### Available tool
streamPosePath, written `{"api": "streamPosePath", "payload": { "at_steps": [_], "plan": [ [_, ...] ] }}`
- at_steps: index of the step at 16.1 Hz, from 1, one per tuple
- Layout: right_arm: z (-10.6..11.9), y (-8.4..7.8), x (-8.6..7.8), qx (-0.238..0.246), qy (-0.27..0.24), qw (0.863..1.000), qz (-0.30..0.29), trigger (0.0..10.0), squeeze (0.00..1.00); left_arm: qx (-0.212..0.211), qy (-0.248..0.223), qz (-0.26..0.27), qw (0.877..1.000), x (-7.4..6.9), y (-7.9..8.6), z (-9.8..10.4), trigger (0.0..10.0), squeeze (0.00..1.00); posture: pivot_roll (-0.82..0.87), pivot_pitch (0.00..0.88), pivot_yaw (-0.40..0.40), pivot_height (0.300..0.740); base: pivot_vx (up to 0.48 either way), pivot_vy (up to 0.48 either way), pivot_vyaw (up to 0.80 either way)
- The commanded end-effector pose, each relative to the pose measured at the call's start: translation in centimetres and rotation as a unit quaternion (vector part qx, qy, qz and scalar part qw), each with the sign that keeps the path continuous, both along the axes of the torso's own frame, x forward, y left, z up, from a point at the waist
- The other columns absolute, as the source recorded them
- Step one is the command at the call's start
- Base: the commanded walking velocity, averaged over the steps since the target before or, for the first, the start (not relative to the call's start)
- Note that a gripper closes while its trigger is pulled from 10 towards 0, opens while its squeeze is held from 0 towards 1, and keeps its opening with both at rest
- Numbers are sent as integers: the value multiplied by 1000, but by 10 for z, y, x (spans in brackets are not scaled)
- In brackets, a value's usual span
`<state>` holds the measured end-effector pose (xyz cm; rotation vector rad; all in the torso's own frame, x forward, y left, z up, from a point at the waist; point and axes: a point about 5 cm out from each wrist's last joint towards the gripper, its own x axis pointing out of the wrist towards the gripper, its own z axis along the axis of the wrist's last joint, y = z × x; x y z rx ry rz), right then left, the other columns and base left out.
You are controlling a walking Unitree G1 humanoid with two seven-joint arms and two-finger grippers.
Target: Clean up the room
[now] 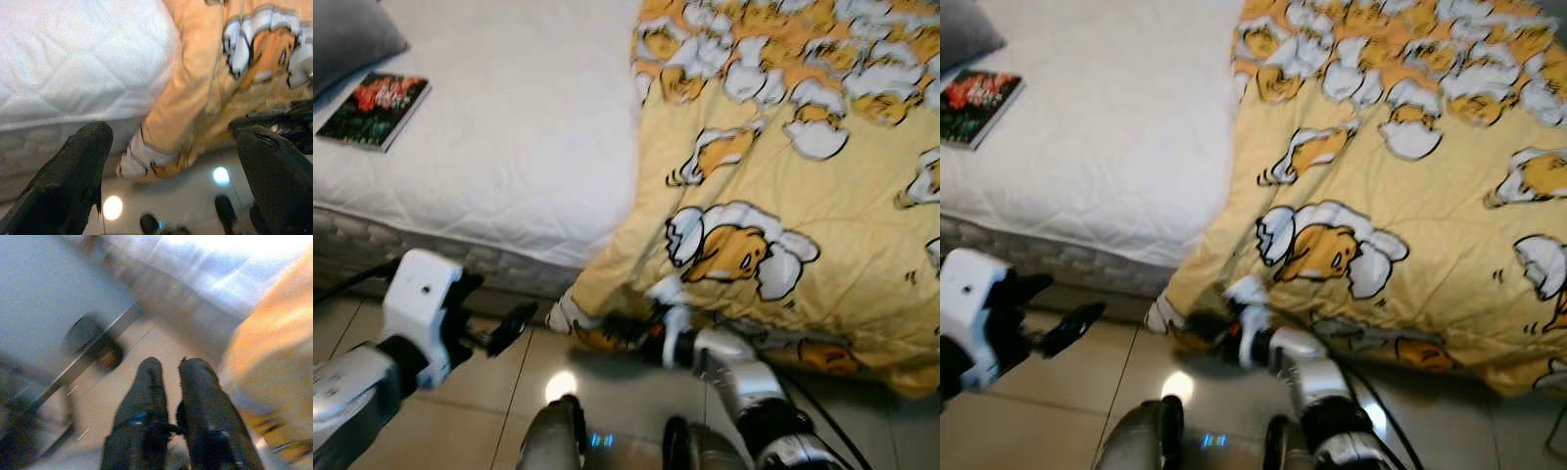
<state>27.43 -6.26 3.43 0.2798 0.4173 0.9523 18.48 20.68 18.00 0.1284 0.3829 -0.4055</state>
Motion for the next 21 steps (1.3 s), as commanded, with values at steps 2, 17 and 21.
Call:
{"api": "streamPosePath", "payload": {
  "at_steps": [2, 17, 21],
  "plan": [
    [17, -24, 0, -31, -66, 992, -102, 10000, 1000, -5, -17, -2, 1000, 11, -9, -8, 10000, 0, 154, 53, -37, 740, 0, 0, 0],
    [61, -107, -25, -102, -58, 901, -418, 10000, 0, -23, -93, 110, 989, 79, -30, -39, 10000, 0, 9, 0, 45, 740, 0, 0, -316],
    [63, -98, -18, -130, -76, 920, -363, 10000, 0, -18, -109, 120, 987, 82, -25, -37, 10000, 0, 27, 0, 24, 740, 0, 443, 172]
  ]
}}
